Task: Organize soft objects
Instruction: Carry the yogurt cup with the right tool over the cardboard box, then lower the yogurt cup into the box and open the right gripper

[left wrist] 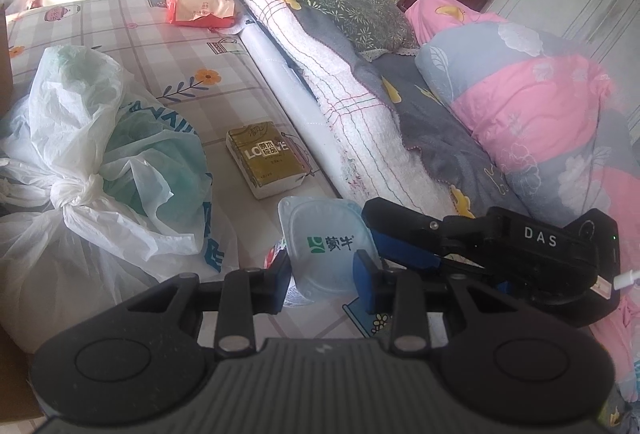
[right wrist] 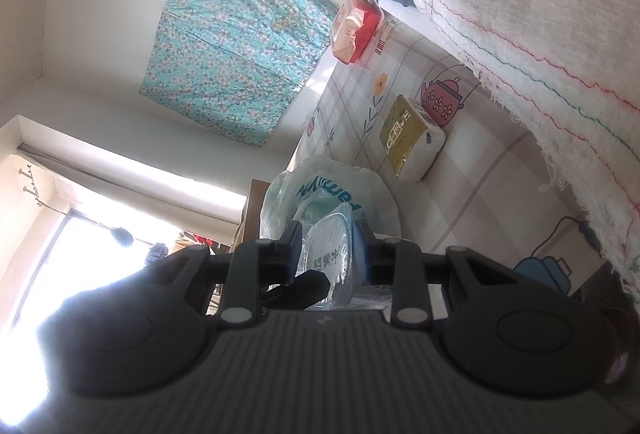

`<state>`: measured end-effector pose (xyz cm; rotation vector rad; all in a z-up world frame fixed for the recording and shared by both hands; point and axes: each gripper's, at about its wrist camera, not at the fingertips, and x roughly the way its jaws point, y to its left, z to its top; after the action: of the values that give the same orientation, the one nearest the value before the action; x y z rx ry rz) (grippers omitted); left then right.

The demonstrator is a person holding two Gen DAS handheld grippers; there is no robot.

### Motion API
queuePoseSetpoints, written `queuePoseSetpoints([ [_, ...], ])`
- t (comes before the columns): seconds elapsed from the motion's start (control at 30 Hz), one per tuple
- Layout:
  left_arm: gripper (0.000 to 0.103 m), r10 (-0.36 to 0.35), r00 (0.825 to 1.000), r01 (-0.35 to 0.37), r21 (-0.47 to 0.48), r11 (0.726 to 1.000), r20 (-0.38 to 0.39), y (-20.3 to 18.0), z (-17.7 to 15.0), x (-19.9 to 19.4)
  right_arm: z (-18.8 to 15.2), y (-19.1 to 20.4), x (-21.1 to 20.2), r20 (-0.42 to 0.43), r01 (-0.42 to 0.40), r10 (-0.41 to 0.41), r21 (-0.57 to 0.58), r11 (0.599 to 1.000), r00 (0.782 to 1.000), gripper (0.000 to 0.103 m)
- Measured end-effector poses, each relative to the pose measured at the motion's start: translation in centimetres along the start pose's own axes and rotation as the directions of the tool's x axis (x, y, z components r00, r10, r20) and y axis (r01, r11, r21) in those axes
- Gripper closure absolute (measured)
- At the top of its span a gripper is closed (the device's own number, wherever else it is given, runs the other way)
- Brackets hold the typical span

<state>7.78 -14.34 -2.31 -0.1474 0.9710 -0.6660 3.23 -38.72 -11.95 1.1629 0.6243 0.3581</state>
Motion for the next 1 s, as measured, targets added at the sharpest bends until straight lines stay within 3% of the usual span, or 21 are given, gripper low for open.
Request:
queuePoseSetpoints([
  [0.33, 0.069, 0.024, 0.988, -0.02, -0.028, 0.999, 0.151, 0.6, 0.6, -7.1, 0.4, 7.1, 1.4, -0.044, -0.095, 0.09, -0.131, 0.987, 0.995, 0.075],
  [0.47, 0.069, 0.076, 0.97, -0.059, -0.077, 0.995, 0.23, 2.0, 0.4, -10.9, -0.2, 11.0, 3.8, -0.117, -0.163, 0.143, -0.179, 0.97, 0.983, 0.075],
  [0.6, 0.069, 0.161, 0.938, -0.119, -0.148, 0.982, 0.309, 4.5, -0.2, -15.7, -1.6, 15.0, 7.5, -0.222, -0.234, 0.185, -0.216, 0.948, 0.957, 0.075],
  [0.77, 0.069, 0.279, 0.899, -0.192, -0.268, 0.944, 0.338, 8.7, -1.8, -20.9, -5.2, 20.2, 13.9, -0.401, -0.315, 0.204, -0.235, 0.919, 0.893, 0.075],
  [0.9, 0.068, 0.381, 0.874, -0.256, -0.384, 0.887, 0.3, 13.1, -3.7, -23.9, -9.1, 23.1, 19.7, -0.558, -0.329, 0.159, -0.22, 0.918, 0.815, 0.074],
  [1.0, 0.068, 0.425, 0.871, -0.281, -0.46, 0.842, 0.246, 16.3, -5.3, -25.1, -12.2, 24.3, 23.3, -0.648, -0.306, 0.089, -0.23, 0.924, 0.757, 0.073],
])
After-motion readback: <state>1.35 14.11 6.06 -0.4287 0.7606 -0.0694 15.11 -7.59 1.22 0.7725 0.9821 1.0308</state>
